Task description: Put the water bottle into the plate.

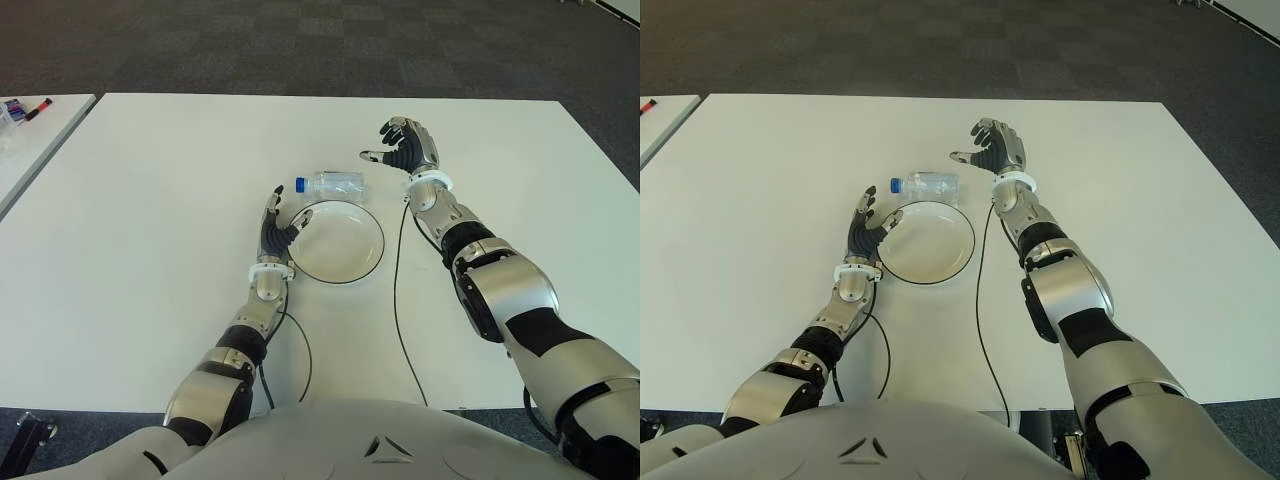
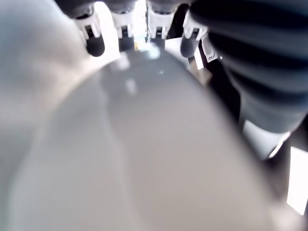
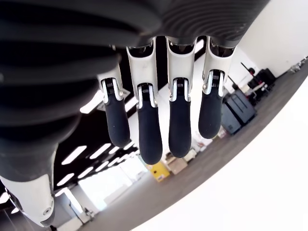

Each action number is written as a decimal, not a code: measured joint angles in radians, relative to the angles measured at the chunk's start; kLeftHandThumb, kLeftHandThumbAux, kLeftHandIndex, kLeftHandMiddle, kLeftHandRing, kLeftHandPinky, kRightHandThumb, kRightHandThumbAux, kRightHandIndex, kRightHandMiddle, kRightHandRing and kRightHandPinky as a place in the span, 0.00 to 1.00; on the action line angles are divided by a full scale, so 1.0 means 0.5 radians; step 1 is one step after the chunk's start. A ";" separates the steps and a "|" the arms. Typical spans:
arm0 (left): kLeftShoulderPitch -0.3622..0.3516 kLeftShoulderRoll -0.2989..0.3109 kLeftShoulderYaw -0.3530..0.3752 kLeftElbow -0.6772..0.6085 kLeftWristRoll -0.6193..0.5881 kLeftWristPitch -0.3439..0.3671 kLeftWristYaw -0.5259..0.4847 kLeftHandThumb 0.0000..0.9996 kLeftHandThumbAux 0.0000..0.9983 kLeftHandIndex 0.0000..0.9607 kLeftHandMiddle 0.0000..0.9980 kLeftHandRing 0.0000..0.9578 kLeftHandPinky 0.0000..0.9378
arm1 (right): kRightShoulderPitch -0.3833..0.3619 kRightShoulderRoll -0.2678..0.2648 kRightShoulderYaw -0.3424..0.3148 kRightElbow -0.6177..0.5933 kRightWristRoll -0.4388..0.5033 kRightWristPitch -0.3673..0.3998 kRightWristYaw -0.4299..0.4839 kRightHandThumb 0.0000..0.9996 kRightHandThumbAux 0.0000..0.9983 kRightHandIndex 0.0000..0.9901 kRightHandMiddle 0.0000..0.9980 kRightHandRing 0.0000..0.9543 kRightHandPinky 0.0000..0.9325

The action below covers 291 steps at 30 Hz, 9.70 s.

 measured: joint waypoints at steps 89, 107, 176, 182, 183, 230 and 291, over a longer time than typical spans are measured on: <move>0.101 -0.013 -0.064 -0.149 -0.015 0.000 0.024 0.22 0.64 0.03 0.02 0.01 0.02 | 0.115 0.049 -0.120 0.014 0.094 -0.068 0.170 0.95 0.67 0.39 0.48 0.48 0.43; 0.135 -0.007 -0.066 -0.211 -0.058 0.032 0.000 0.21 0.64 0.02 0.01 0.00 0.00 | 0.191 0.081 -0.207 -0.019 0.197 -0.108 0.164 0.95 0.67 0.38 0.52 0.48 0.44; -0.070 -0.049 0.017 -0.237 -0.267 0.221 -0.170 0.26 0.67 0.05 0.07 0.07 0.12 | 0.584 0.115 -0.328 -0.212 0.360 -0.222 0.128 0.94 0.67 0.37 0.52 0.47 0.47; -0.104 -0.062 0.045 -0.237 -0.334 0.220 -0.247 0.26 0.70 0.06 0.10 0.10 0.15 | 0.636 0.121 -0.339 -0.289 0.378 -0.222 0.104 0.94 0.67 0.37 0.53 0.48 0.50; -0.106 -0.063 0.052 -0.237 -0.344 0.220 -0.263 0.26 0.70 0.06 0.10 0.11 0.15 | 0.648 0.124 -0.339 -0.304 0.378 -0.223 0.099 0.94 0.67 0.37 0.53 0.48 0.50; -0.172 -0.101 0.278 -0.113 -0.599 0.023 -0.564 0.39 0.83 0.17 0.32 0.36 0.39 | 0.936 0.197 -0.467 -0.759 0.545 -0.257 0.246 0.94 0.67 0.38 0.50 0.48 0.43; 0.307 -0.009 0.212 -1.067 -0.694 0.294 -0.798 0.38 0.76 0.19 0.32 0.34 0.38 | 1.323 0.290 -0.530 -1.603 0.630 0.117 0.485 0.94 0.67 0.40 0.47 0.47 0.40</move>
